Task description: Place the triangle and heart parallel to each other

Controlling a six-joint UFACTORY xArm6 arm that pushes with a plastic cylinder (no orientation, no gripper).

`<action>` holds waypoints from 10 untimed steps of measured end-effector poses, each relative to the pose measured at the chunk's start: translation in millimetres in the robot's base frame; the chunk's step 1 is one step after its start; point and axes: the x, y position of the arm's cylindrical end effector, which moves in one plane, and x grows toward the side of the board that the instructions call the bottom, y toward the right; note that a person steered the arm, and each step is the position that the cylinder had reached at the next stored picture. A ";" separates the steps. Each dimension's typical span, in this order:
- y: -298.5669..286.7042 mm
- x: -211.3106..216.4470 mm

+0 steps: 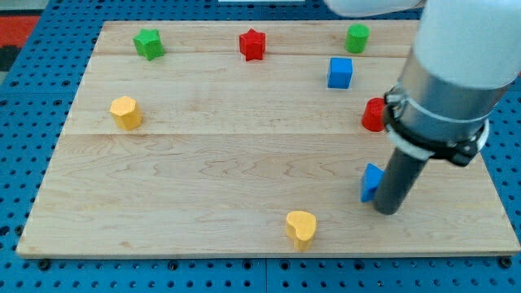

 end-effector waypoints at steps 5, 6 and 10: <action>-78.6 -51.5; -156.9 -61.7; -251.9 15.1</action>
